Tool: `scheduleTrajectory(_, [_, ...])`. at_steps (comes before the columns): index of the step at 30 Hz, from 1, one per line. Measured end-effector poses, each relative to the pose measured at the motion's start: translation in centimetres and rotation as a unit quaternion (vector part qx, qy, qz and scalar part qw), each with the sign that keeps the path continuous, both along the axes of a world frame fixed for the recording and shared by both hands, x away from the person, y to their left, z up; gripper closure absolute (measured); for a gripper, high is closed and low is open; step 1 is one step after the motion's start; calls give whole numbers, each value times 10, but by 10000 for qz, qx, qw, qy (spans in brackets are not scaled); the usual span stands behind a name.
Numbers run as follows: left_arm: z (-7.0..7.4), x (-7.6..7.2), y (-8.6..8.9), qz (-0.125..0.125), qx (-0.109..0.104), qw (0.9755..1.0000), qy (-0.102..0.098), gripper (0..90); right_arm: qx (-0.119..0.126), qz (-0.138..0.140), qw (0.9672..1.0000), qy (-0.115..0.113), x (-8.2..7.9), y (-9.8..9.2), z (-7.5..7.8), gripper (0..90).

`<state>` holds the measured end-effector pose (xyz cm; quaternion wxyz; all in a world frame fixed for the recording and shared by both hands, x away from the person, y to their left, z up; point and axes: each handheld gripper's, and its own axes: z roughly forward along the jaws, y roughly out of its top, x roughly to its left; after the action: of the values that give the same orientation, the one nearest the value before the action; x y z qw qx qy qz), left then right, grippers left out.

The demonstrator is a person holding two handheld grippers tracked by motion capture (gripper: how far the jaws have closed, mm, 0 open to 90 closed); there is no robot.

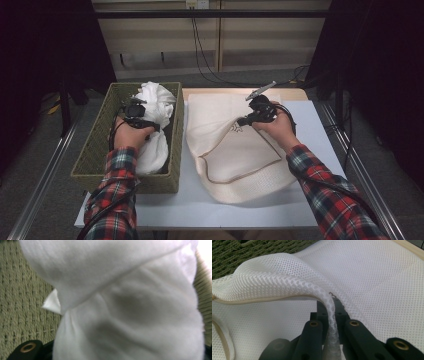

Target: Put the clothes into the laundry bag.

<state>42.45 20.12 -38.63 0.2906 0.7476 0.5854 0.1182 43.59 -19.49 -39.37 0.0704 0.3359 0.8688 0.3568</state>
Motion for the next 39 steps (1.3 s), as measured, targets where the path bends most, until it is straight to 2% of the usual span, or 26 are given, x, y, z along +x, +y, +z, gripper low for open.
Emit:
scheduleTrajectory(4, [10,-1,0,-2,-142,9998,-116,572,16,-39,10000,-34,1,-1,1,882])
scheduleTrajectory(9, [30,-3,3,-150,-211,9994,-236,571,33,-51,10000,-41,4,-2,3,882])
scheduleTrajectory(17, [66,-3,6,-247,-531,9975,-403,572,53,-138,9999,-24,7,-1,2,882])
scheduleTrajectory(23, [91,-7,-2,-478,-686,9954,-471,571,58,-135,9999,-65,7,-2,4,882])
scheduleTrajectory(27, [105,-12,-14,-626,-836,9935,-446,571,80,-201,9998,-49,6,-3,5,882])
scheduleTrajectory(30, [112,-14,-21,-806,-1021,9906,-423,570,67,-192,9998,-41,6,-3,4,882])
scheduleTrajectory(32, [115,-15,-24,-830,-1138,9893,-386,570,83,-188,9998,-54,6,-3,3,882])
scheduleTrajectory(34, [118,-17,-28,-954,-1156,9881,-355,570,86,-202,9998,-39,6,-2,3,882])
scheduleTrajectory(37, [122,-20,-34,-941,-1285,9865,-374,570,75,-219,9997,-40,6,-3,1,882])
scheduleTrajectory(39, [126,-21,-36,-1120,-1314,9843,-359,570,125,-230,9997,-31,8,-3,0,882])
